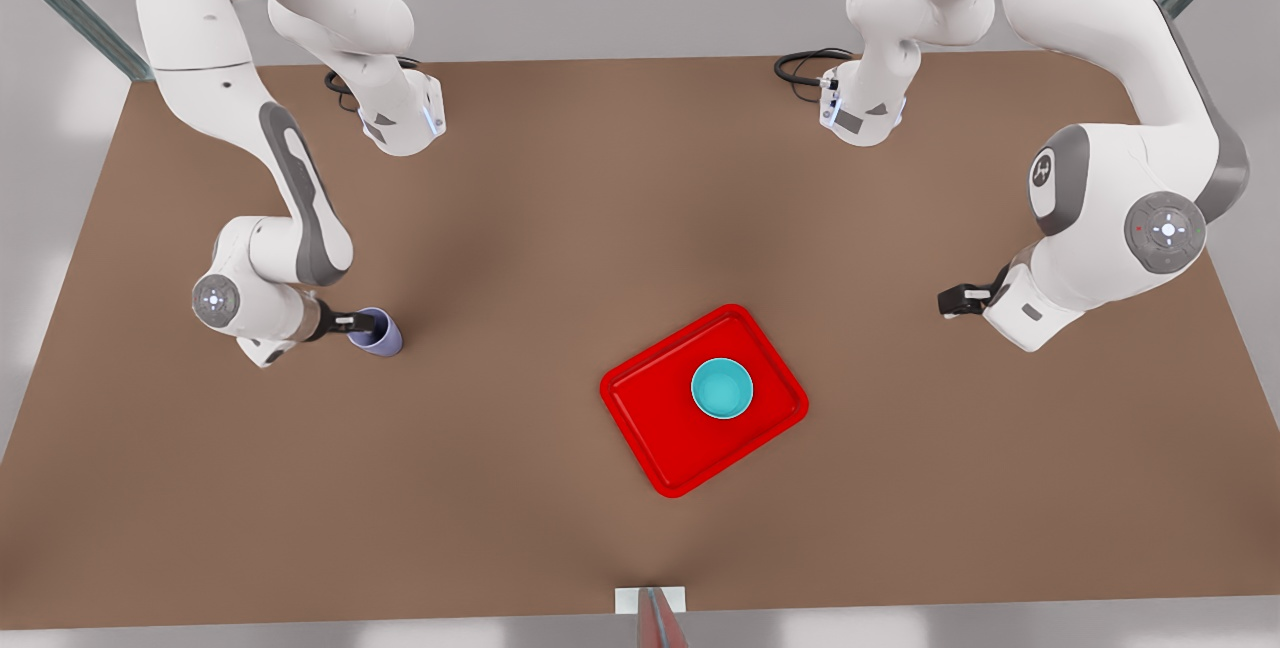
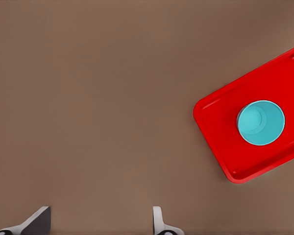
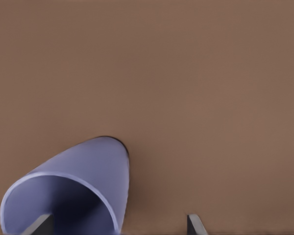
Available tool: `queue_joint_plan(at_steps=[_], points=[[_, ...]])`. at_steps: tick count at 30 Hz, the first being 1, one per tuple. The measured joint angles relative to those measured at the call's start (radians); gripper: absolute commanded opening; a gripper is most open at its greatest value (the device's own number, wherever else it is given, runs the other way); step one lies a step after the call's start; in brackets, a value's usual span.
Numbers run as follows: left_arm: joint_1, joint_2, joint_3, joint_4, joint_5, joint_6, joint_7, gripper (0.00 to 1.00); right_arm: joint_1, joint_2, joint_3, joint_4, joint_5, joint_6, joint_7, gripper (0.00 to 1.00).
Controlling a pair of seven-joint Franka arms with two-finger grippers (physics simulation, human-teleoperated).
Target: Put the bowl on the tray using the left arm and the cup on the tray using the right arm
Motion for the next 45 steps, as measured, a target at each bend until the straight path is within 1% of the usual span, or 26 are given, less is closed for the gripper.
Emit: queue_joint_plan(at_steps=[3,8,9,10,11,24,26,27,29,33,36,38,39,40,43,44,45], points=[[0.0,0.0,0.0,-0.001,0.0,0.0,-0.001,1.0,-0.001,0.017,-0.007,-0.026,0.0,0.057,0.0,1.0],[0.0,0.006,0.0,-0.003,-0.001,0.0,-0.002,1.0,-0.001,0.05,-0.013,-0.026,0.0,0.084,0.008,1.0],[0.0,0.006,0.0,-0.003,-0.001,0.0,-0.002,1.0,-0.001,0.05,-0.013,-0.026,0.0,0.084,0.011,0.78],[0.0,0.006,0.0,-0.005,-0.002,0.0,-0.002,1.0,0.0,0.05,-0.013,-0.026,0.0,0.084,0.012,0.48],[0.0,0.006,0.0,-0.005,-0.002,-0.001,-0.002,1.0,0.001,0.05,-0.013,-0.026,0.0,0.073,0.019,0.21],[-0.001,0.006,-0.002,-0.005,-0.002,-0.006,-0.006,1.0,0.017,0.054,-0.012,-0.019,0.004,0.069,0.034,0.21],[0.0,0.006,-0.002,-0.005,-0.002,-0.006,-0.005,1.0,0.022,0.044,-0.01,-0.014,0.007,0.045,0.032,0.21],[0.0,0.006,-0.002,-0.005,-0.002,-0.006,-0.005,1.0,0.037,0.017,-0.01,0.009,0.008,0.009,0.03,0.21],[0.0,0.006,-0.002,-0.005,-0.002,-0.005,-0.005,1.0,0.049,-0.037,-0.004,0.034,0.013,-0.003,0.026,0.21],[-0.002,0.005,-0.002,-0.005,-0.002,-0.008,-0.006,1.0,0.124,-0.048,0.002,0.174,0.061,-0.054,0.076,0.21],[-0.001,0.005,-0.002,-0.005,-0.002,-0.008,-0.006,1.0,0.274,-0.035,-0.005,0.294,0.066,-0.055,0.231,0.21],[-0.003,0.005,-0.011,-0.005,-0.002,-0.009,-0.009,1.0,0.376,0.005,-0.011,0.37,0.064,-0.077,0.355,0.21],[-0.001,0.005,-0.011,-0.005,-0.002,-0.009,-0.009,1.0,0.444,0.066,-0.043,0.49,0.06,-0.161,0.417,0.21],[-0.002,0.005,-0.011,-0.005,-0.002,-0.009,-0.009,1.0,0.506,0.121,-0.086,0.58,0.059,-0.202,0.444,0.21],[-0.001,0.005,-0.012,-0.005,-0.002,-0.009,-0.009,1.0,0.616,0.331,-0.145,0.847,0.057,-0.265,0.493,0.21],[-0.002,0.005,-0.012,-0.005,-0.002,-0.009,-0.009,1.0,0.667,0.396,-0.189,0.958,0.058,-0.313,0.493,0.21],[-0.002,0.005,-0.012,-0.005,-0.002,-0.009,-0.009,1.0,0.675,0.443,-0.201,1.01,0.088,-0.32,0.493,0.21]])
